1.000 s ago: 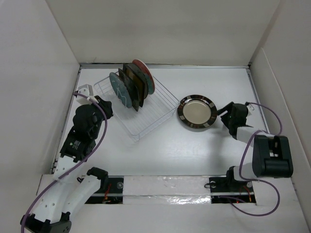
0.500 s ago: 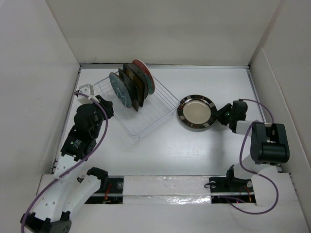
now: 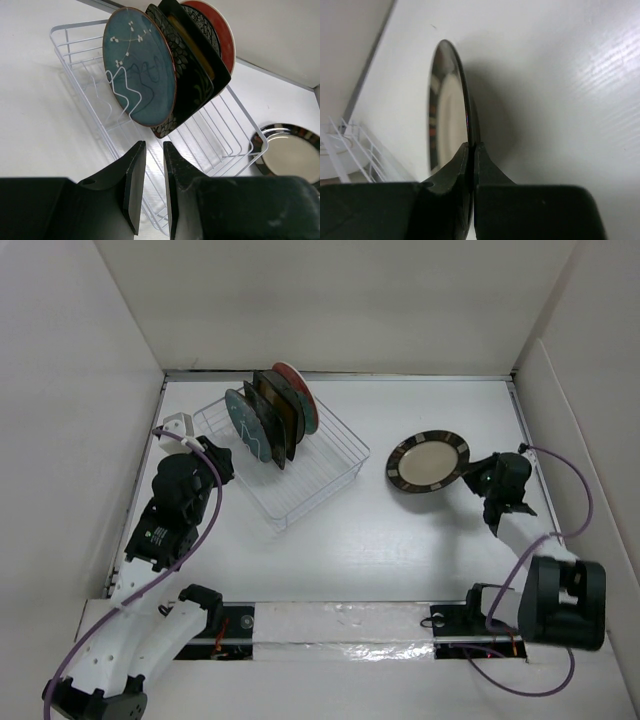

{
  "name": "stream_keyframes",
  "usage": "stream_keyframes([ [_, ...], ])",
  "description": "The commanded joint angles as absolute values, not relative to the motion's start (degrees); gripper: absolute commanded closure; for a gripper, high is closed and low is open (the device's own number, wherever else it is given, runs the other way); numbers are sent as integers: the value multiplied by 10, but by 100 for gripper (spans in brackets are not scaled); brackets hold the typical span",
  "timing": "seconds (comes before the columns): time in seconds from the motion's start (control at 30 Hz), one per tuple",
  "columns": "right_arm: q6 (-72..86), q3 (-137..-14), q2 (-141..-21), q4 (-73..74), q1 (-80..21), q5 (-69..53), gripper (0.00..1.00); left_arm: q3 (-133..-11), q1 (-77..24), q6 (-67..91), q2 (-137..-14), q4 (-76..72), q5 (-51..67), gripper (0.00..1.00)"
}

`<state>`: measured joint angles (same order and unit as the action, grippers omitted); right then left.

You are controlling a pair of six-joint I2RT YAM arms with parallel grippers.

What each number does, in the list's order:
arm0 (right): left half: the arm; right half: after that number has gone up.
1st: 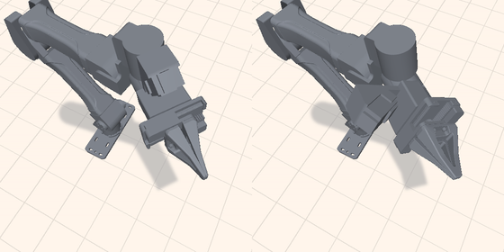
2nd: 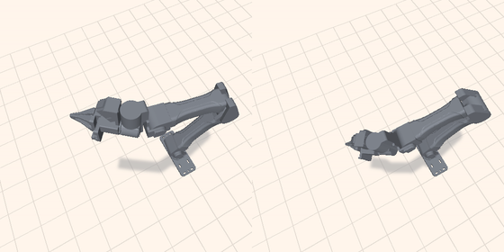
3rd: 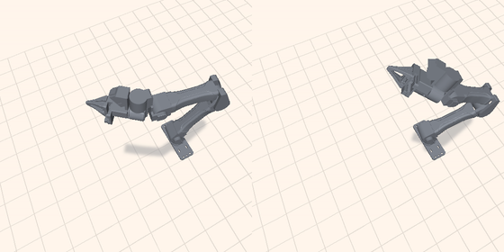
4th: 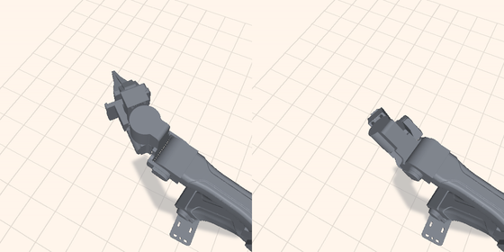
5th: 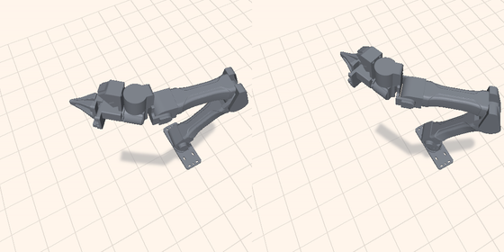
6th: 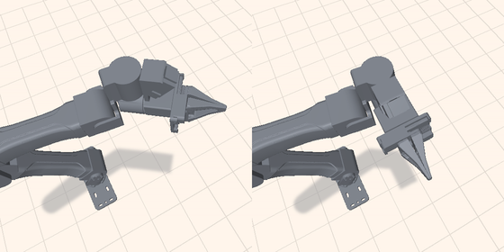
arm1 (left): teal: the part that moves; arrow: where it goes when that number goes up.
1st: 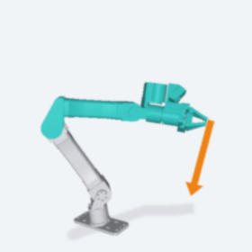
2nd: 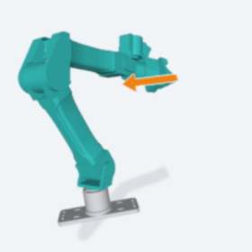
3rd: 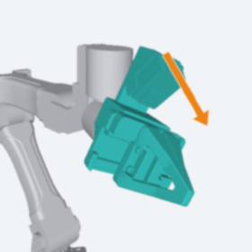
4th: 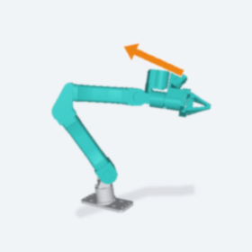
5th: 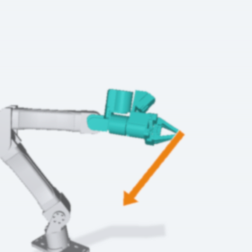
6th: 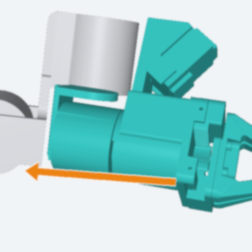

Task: Load the plates into the dish rack

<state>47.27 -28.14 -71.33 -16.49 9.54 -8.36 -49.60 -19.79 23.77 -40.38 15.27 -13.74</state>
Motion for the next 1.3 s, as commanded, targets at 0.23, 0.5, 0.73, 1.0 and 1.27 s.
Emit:
stream_keyframes([
  [0.23, 402, -490, -519, -207, -58, 71, 100, -503, -200, 230, -409, 133, -142, 82],
  [0.5, 237, -760, -674, -204, -321, 111, 100, -507, -188, 233, -370, 134, -169, 72],
  [0.73, 151, -1037, -884, -102, -441, 104, 100, -502, -188, 240, -322, 130, -217, 53],
  [1.0, 70, -1222, -1056, -55, -530, 203, 100, -504, -188, 254, -294, 138, -268, 60],
  [1.27, -97, -1360, -1222, -58, -586, 337, 100, -501, -188, 257, -297, 139, -262, 60],
])
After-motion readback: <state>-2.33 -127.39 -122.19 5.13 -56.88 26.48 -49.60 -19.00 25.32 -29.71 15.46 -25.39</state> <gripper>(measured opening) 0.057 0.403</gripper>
